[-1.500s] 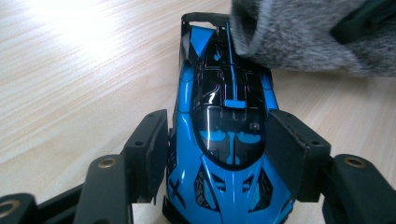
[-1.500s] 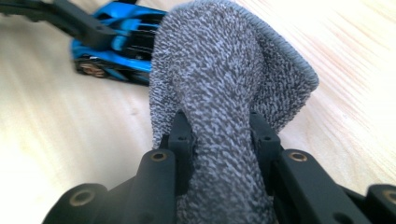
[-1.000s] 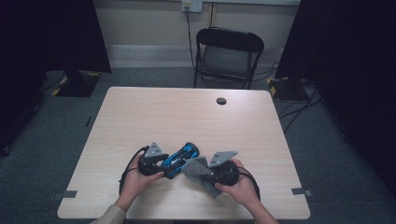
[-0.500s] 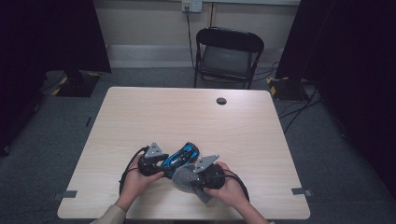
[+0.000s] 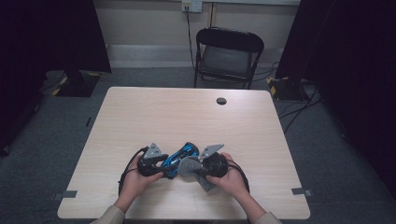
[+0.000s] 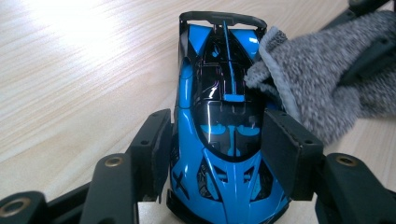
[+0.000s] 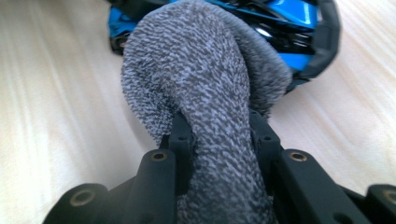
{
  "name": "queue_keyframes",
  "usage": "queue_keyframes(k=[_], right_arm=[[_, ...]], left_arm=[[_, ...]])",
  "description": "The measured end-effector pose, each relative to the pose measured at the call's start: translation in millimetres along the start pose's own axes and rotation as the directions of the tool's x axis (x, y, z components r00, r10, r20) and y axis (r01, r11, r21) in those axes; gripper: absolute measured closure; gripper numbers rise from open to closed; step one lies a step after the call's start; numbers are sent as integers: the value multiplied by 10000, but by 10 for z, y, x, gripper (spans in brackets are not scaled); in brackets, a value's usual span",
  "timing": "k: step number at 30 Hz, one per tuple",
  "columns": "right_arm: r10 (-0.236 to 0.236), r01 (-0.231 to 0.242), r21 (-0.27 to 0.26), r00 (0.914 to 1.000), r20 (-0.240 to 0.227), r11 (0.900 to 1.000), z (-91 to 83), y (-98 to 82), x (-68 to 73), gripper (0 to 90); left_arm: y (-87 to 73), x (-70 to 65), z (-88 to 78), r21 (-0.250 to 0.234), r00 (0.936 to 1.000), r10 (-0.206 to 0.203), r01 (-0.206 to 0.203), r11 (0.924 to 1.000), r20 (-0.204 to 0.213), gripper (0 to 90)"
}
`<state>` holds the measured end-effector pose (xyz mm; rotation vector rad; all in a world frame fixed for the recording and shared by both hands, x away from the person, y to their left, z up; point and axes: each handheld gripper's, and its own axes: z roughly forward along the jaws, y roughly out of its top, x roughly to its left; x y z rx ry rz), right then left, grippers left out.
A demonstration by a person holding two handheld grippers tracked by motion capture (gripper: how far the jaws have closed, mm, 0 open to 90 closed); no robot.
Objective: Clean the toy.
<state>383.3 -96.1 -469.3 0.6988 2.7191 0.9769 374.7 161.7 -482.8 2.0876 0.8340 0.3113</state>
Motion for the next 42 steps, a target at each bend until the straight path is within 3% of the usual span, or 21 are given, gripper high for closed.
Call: queue_keyframes(k=[6,9,12,20,26,31,38,42], right_arm=[[329,-329,24,9993,165,9995,4,11,-96,691],[390,-391,27,9988,302,9992,-10,0,-125,691],[565,-565,-11,9983,171,9984,-21,-19,-146,691],[494,-493,-20,9984,259,9988,-26,-35,-138,691],[626,-630,45,9961,626,9980,-101,-92,-226,691],[1097,-1093,-92,9907,807,9940,-153,-148,-349,691],[1265,-1269,-49,9838,1273,9919,-195,-145,-394,691],[1272,-1263,-154,9850,1167,9919,-240,-161,-387,691]], left_arm=[[-11,19,-26,19,10000,26,-26,10000,-58,469],[-27,31,-34,-67,10000,-39,38,10000,-64,526],[-28,37,-37,-44,10000,-42,42,10000,-41,527],[-21,29,-43,83,10000,6,-6,10000,-83,525],[-26,34,-43,57,10000,-58,58,10000,-60,525],[-25,33,-42,67,10000,-53,53,10000,-50,524],[-19,27,-49,164,9999,56,-54,9999,-151,524],[-27,25,-47,156,9999,-8,10,9999,-109,524]])
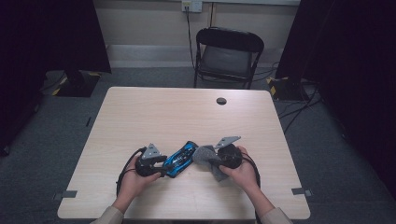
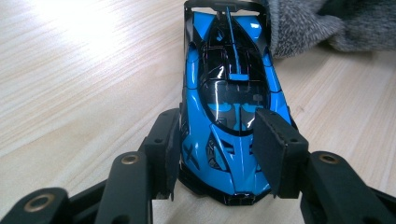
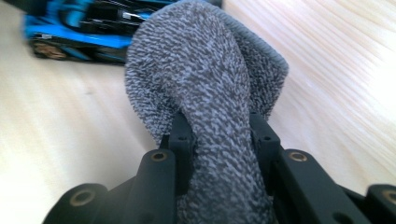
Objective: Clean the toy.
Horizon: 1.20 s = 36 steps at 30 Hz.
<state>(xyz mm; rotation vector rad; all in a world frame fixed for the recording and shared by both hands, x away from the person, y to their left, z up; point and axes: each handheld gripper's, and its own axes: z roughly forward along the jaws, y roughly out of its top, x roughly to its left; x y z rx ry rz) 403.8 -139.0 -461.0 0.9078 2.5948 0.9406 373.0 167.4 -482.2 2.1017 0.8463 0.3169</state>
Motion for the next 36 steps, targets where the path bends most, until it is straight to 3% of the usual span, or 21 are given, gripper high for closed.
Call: queue_keyframes(k=[6,10,13,15,23,36], right_arm=[[-830,821,-138,9924,-907,9965,-22,38,252,690],[-1419,1383,-324,9729,-1824,9899,6,100,454,691],[-1824,1819,-225,9588,-2177,9831,52,141,576,690],[-1956,1978,-125,9552,-2221,9802,99,146,622,688],[-1684,1701,-87,9648,-2018,9854,208,129,612,688],[-1048,1053,-41,9843,-1422,9944,181,88,357,688]], left_arm=[[3,-3,1,12,10000,-19,19,10000,-23,524],[8,0,-3,61,9999,92,-91,9999,-62,524],[8,0,-2,49,9999,116,-116,9999,-84,524],[5,1,-2,39,9999,98,-98,9999,-68,524],[-4,-1,-6,0,9999,102,-102,9999,-75,527],[-13,-1,-10,-40,9999,93,-94,9999,-91,529]])
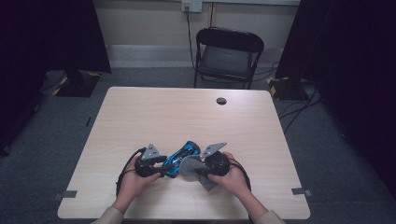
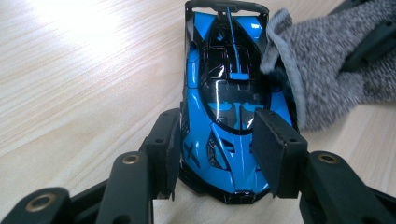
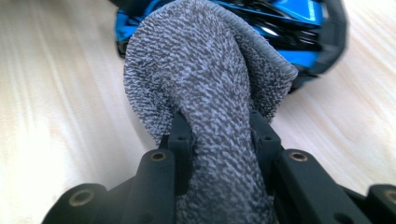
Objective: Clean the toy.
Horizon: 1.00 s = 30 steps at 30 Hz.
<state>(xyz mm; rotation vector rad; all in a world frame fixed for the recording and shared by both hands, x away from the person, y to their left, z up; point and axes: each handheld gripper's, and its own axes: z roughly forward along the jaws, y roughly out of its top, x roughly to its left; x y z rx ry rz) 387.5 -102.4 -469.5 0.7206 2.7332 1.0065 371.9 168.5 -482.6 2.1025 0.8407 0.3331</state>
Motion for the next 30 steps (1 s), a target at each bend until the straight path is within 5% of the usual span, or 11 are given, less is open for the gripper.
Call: queue_keyframes(k=[30], right_arm=[[1010,-1010,-50,9897,1015,9949,-145,-153,-392,687]], left_arm=[[-1,0,-4,18,10000,-2,2,10000,-26,538]])
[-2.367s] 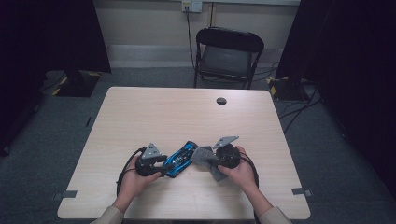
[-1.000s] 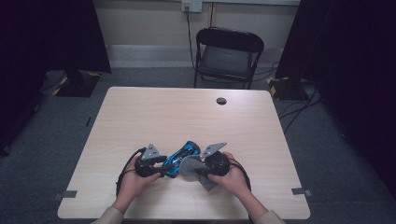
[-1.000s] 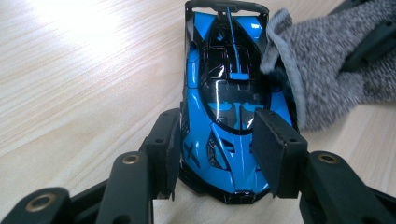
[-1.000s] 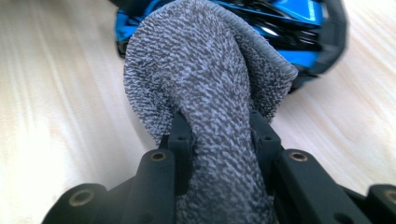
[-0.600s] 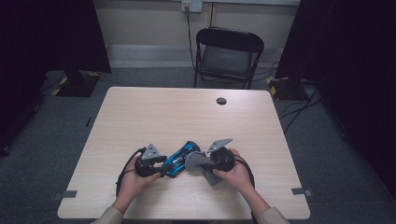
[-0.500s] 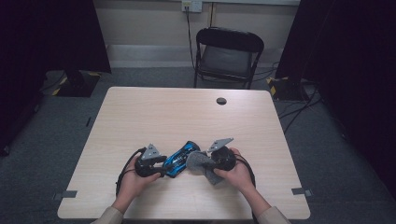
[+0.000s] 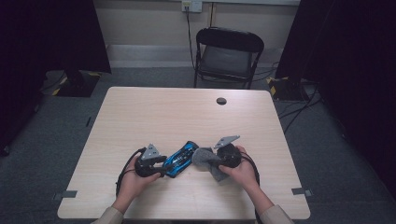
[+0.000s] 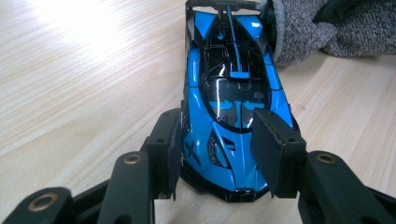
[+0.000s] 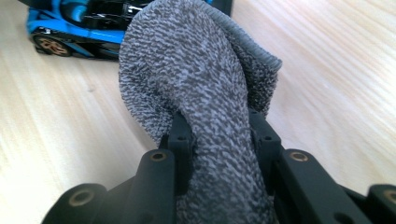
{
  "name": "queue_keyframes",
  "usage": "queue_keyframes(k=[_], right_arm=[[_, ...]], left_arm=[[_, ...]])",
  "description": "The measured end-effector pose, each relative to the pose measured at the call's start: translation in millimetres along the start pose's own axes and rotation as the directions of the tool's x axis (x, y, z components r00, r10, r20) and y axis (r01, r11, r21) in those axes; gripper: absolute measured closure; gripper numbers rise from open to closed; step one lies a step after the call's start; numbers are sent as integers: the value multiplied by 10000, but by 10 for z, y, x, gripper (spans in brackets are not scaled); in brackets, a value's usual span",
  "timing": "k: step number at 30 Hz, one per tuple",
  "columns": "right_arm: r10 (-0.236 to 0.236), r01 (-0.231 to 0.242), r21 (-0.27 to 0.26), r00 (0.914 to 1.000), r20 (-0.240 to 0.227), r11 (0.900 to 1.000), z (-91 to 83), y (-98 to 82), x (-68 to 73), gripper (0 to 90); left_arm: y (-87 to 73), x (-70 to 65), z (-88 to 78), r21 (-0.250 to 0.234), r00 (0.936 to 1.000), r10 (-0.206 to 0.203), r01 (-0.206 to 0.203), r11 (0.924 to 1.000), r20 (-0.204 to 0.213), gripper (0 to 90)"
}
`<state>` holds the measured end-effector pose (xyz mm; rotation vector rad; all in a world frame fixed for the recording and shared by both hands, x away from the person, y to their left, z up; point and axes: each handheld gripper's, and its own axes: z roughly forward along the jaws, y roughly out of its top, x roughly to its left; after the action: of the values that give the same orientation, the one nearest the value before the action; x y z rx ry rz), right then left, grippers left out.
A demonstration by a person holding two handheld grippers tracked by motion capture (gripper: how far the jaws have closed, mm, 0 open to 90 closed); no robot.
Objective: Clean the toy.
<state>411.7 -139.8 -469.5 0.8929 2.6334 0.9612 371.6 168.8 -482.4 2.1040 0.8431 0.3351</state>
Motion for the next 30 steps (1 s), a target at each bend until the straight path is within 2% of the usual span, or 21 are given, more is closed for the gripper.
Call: queue_keyframes(k=[6,10,12,14,17,19,21,23,24,28,30], right_arm=[[287,-286,-51,9990,333,9996,-29,-33,-56,686],[506,-499,-172,9980,388,9986,-61,-47,-70,684],[479,-472,-235,9983,343,9986,-84,-53,-61,683],[392,-378,-315,9983,437,9988,-117,-72,-53,679],[443,-425,-321,9973,582,9986,-197,-152,-95,679],[573,-551,-324,9957,722,9980,-247,-197,-132,679],[671,-649,-314,9949,748,9974,-287,-239,-173,679],[715,-695,-266,9942,806,9972,-313,-289,-200,679],[733,-718,-212,9942,788,9972,-317,-324,-204,679],[818,-804,-216,9938,752,9965,-293,-424,-185,678],[779,-764,-215,9936,814,9968,-284,-445,-167,678]], left_arm=[[-2,-6,3,-24,10000,-76,76,10000,22,538],[0,-2,0,-10,10000,-25,25,10000,-26,538],[-9,5,5,-91,9999,-170,170,9998,7,533],[-17,13,10,-116,9992,-390,390,9992,-21,459],[-10,19,1,-57,9995,-311,310,9995,-31,443],[-7,4,16,17,9989,-471,471,9989,3,373],[8,-3,29,98,9993,-354,356,9993,-135,329],[36,-9,40,60,9981,-605,606,9981,-129,234],[48,-6,36,25,9983,-575,575,9983,-110,205],[99,-10,20,-166,9979,-652,652,9977,23,179],[124,-25,25,-121,9987,-511,511,9986,35,172]])
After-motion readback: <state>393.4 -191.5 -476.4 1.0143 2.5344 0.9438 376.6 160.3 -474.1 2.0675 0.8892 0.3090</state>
